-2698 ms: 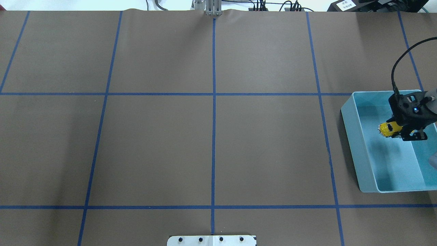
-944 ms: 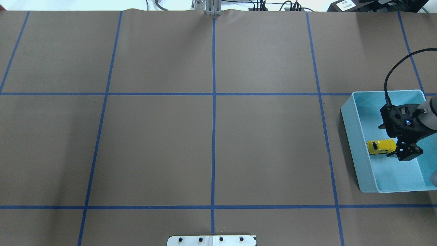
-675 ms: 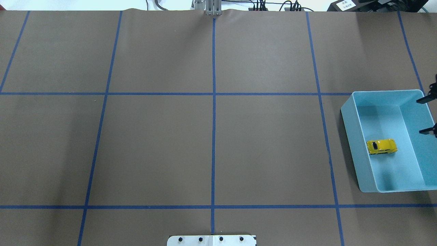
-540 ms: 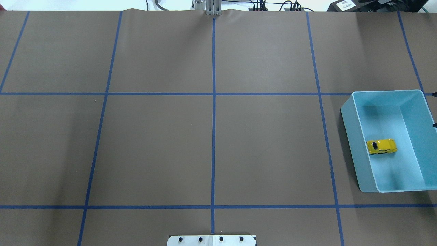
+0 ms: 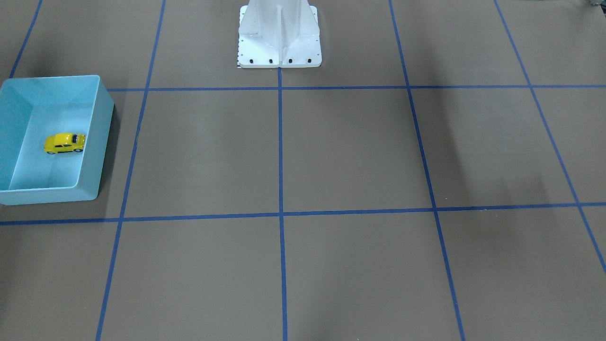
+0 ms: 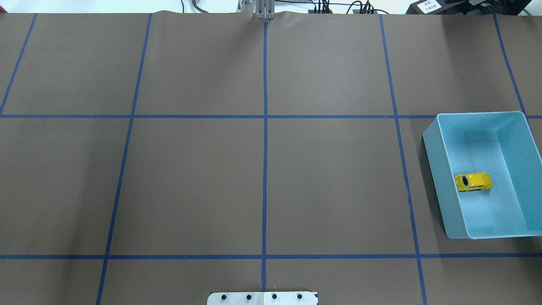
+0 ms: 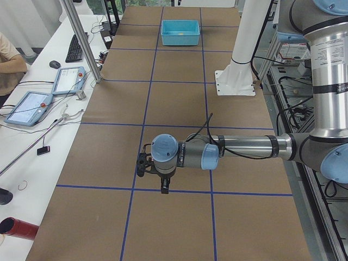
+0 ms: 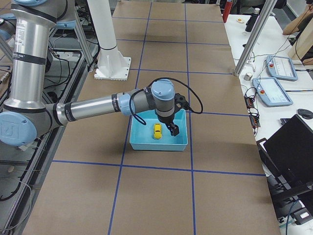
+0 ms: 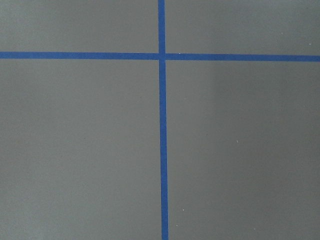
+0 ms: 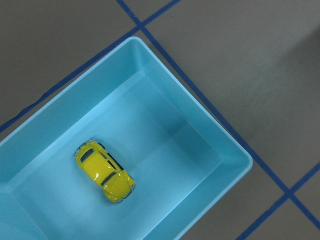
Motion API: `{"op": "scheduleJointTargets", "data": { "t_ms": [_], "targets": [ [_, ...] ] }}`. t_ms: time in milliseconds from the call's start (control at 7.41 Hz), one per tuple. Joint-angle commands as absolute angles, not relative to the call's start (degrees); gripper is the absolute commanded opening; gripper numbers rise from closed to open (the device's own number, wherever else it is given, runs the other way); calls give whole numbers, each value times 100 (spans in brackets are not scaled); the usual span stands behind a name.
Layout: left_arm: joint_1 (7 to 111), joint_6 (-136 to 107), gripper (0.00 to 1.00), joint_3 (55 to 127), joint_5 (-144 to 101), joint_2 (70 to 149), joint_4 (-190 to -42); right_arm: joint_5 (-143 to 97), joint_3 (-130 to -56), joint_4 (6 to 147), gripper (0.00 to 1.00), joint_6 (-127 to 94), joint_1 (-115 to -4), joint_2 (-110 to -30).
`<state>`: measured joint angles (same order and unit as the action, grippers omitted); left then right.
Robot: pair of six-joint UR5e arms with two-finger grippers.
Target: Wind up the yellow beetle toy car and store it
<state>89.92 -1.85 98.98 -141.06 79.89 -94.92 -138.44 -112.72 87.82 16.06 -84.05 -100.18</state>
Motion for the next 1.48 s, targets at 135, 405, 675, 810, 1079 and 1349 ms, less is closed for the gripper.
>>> {"op": "scheduleJointTargets", "data": {
  "t_ms": [135, 405, 675, 810, 1079, 1349],
  "targets": [
    [8991, -185, 100, 9896, -14106, 7989, -9492, -13843, -10786, 8930, 100, -857, -8508, -10028],
    [8991, -185, 100, 9905, -14106, 7989, -9492, -13860, -10540, 8930, 100, -905, -8622, -10125],
    [8991, -185, 100, 9905, -14106, 7989, -9492, -13895, -10477, 8947, 100, -914, -8815, -10212],
    [8991, -185, 100, 9905, -14106, 7989, -9492, -13896, -10477, 8947, 100, -914, -8876, -10239],
    [8991, -185, 100, 9905, -14115, 7998, -9492, -13887, -10476, 8939, 100, -905, -8982, -10283],
    [9000, -185, 100, 9888, -14098, 7972, -9492, -13852, -10477, 8938, 100, -896, -9035, -10309]
  ]
}}
